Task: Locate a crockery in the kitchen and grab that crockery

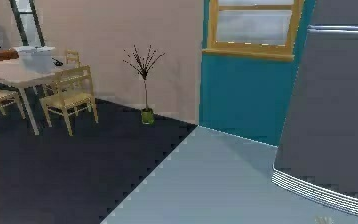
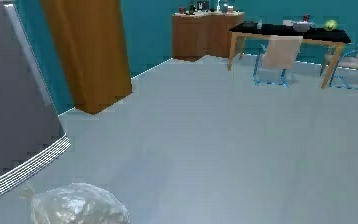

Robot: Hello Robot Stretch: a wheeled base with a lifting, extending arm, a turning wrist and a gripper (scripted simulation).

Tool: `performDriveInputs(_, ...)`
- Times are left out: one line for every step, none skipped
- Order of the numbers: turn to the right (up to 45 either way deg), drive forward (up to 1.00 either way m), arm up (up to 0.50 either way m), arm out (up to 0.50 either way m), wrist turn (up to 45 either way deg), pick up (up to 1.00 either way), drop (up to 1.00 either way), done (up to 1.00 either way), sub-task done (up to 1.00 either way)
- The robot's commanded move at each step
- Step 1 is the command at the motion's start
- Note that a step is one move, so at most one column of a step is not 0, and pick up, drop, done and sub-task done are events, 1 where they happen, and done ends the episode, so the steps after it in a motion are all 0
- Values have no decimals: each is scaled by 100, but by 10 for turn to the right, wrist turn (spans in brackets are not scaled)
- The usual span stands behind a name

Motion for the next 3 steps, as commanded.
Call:
performDriveInputs(-450, 0, 0, 0, 0, 0, 0, 0, 0)
performDriveInputs(-450, 0, 0, 0, 0, 0, 0, 0, 0)
performDriveInputs(-450, 0, 0, 0, 0, 0, 0, 0, 0)
